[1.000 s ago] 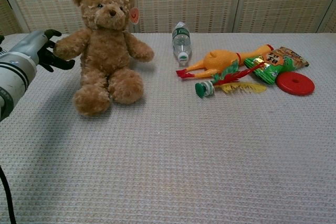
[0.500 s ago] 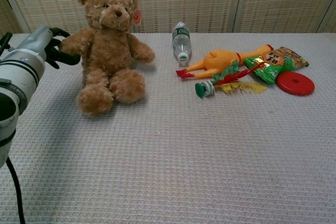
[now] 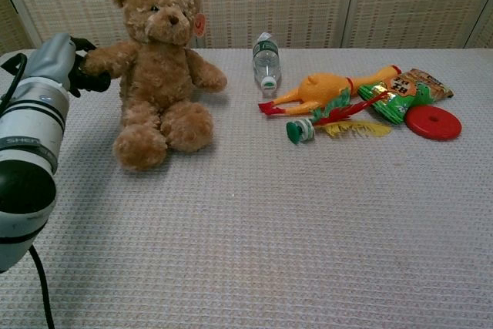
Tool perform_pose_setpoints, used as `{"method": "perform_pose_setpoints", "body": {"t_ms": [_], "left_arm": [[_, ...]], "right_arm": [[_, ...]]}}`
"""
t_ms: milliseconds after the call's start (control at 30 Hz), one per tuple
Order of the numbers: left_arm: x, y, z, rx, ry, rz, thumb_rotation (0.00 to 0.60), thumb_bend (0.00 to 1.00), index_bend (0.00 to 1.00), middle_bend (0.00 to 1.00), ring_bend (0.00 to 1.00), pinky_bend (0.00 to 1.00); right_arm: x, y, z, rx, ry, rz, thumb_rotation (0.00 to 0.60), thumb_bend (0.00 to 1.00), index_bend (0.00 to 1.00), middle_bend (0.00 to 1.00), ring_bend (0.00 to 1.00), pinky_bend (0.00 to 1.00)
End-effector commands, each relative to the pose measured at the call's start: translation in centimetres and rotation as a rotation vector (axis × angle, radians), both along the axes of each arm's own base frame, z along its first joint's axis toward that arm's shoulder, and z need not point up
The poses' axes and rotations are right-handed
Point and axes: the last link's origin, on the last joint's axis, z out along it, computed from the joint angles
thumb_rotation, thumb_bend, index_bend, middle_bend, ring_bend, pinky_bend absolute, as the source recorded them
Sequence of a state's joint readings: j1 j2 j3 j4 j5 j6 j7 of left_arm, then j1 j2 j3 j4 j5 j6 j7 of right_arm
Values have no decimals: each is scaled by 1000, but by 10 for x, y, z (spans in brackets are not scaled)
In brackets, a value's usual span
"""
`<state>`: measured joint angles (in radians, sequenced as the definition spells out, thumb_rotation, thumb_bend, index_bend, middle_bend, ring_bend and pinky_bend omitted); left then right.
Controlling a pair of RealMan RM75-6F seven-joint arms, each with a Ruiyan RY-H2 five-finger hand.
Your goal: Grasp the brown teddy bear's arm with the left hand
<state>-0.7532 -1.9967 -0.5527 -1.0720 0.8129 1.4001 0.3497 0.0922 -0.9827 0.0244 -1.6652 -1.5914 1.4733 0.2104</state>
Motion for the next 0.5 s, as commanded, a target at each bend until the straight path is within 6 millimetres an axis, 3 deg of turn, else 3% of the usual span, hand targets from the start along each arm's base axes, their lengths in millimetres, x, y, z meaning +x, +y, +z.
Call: {"method": "perform_pose_setpoints", "body": {"t_ms": [33,267,500], "left_arm": [[-1,-1,-2,12,23,-33,600,541,425,618,526,536],[-9,-4,-10,-131,76,23,600,542,469,660,545,551],[-4,-6,-3,-23,65,-53,600,539,460,651,544,552]], "right_arm": [[0,-1,0,-1,-1,-1,600,189,0,0,0,133],[0,-1,-2,7,7,-5,600,189,0,0,0,133],[0,-1,-3,11,9,-6,600,189,0,0,0,133]]}}
